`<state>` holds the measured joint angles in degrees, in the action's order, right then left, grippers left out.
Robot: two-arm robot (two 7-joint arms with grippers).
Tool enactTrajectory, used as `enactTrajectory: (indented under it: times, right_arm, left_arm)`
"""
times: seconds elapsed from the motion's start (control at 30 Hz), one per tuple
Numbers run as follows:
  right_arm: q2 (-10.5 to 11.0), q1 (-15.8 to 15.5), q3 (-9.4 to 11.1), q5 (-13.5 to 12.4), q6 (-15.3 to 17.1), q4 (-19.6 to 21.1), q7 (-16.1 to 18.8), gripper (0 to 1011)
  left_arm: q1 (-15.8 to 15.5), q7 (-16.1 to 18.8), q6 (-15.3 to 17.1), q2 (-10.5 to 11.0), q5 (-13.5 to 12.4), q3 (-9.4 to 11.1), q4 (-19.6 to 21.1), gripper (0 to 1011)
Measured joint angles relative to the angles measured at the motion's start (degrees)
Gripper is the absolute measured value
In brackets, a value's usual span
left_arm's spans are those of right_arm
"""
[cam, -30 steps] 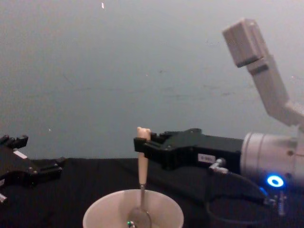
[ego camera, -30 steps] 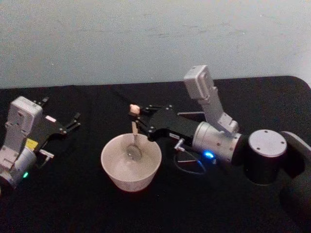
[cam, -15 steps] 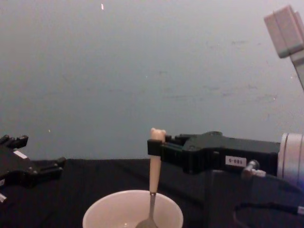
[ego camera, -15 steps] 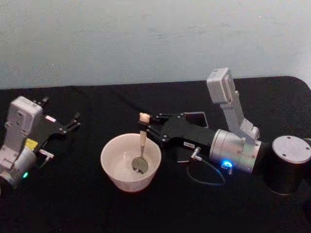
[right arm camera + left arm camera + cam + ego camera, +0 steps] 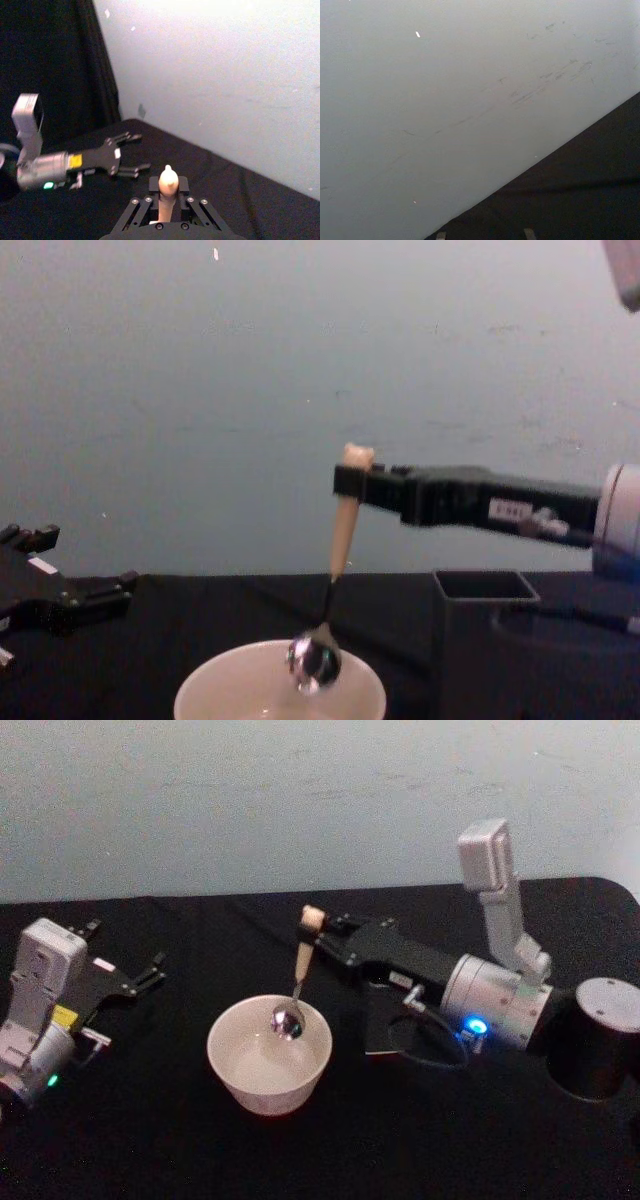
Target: Pick up the stirring spoon with one hand, stir inside the cup, then place it back in its original position.
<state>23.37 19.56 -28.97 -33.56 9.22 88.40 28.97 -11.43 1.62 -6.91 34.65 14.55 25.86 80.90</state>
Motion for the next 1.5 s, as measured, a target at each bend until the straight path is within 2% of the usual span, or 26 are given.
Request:
enactTrajectory:
  times: [0.2,0.47,0.6,0.77,1.1,1.33,1.5]
  right_arm:
    - [-0.1,0.6,3.1,-4.2,1.4,0.8,-2.4,212]
    - [1.3,-0.2,7.9,-10.4,2.9,3.4,-5.2,212]
    - [2.5,-1.0,9.6,-12.3,2.9,4.5,-5.9,212]
    - [4.5,-1.9,10.9,-13.1,1.4,5.3,-6.2,213]
    - [8.3,-3.8,11.8,-14.4,-0.5,5.9,-6.0,212]
    - [10.0,-4.6,10.9,-13.9,-1.5,5.5,-5.7,212]
    - [10.2,-4.7,9.8,-13.1,-1.6,4.6,-5.5,212]
  left_arm:
    - [0.0,0.0,0.0,0.0,0.0,0.0,0.0,1001]
    - [0.0,0.0,0.0,0.0,0.0,0.0,0.0,1001]
    - [0.0,0.0,0.0,0.0,0.0,0.0,0.0,1001]
    - [0.0,0.0,0.0,0.0,0.0,0.0,0.0,1001]
    - [0.0,0.0,0.0,0.0,0.0,0.0,0.0,1001]
    - [0.0,0.0,0.0,0.0,0.0,0.0,0.0,1001]
    - [0.0,0.0,0.0,0.0,0.0,0.0,0.0,1001]
